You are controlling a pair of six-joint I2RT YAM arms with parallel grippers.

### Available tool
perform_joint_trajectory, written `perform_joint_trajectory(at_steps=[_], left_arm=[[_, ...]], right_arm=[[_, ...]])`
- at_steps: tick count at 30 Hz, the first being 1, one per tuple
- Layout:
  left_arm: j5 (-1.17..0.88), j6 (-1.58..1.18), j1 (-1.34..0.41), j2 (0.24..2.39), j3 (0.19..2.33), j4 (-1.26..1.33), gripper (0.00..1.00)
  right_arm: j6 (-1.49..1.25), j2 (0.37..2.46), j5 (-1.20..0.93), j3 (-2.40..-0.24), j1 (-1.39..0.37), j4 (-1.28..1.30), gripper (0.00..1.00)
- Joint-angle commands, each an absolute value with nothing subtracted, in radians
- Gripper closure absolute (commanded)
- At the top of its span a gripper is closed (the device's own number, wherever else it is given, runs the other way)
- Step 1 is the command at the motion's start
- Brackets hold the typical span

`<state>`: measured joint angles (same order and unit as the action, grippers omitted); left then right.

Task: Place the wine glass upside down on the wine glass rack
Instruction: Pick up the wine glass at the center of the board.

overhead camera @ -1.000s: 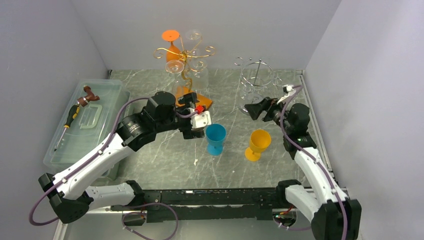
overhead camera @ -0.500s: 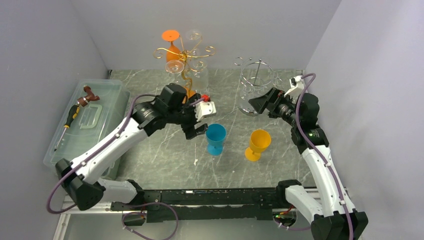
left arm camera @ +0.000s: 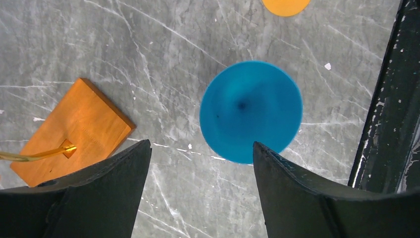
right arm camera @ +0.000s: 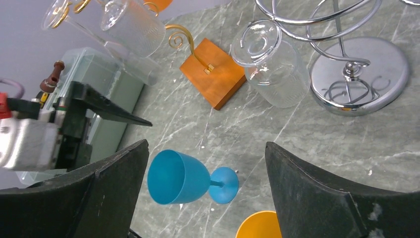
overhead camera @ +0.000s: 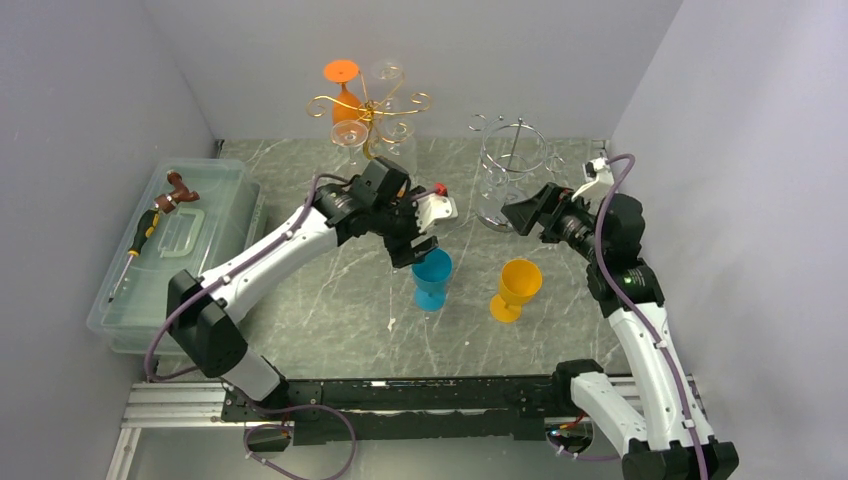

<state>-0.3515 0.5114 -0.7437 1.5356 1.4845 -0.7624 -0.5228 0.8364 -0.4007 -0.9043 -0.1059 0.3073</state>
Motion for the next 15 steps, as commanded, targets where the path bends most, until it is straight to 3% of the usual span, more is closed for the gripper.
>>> perform_joint_trajectory(at_steps=[1, 10, 15], left_arm=[[-0.400, 0.536, -0.744, 1.601, 1.535, -0.761, 0.20], [-0.467, 0.665, -0.744, 1.741, 1.604, -0.830, 0.24], [-0.518, 0.745, -0.744, 1.760, 1.594, -0.866, 0.39]], right_arm=[[-0.480, 0.808, -0.387, -0.909, -0.104, 0.309, 0.11], [-0.463, 0.773, -0.387, -0.915, -0.102, 0.326, 0.16], [-0.471, 0.766, -0.399, -0.915, -0.102, 0.320, 0.19]])
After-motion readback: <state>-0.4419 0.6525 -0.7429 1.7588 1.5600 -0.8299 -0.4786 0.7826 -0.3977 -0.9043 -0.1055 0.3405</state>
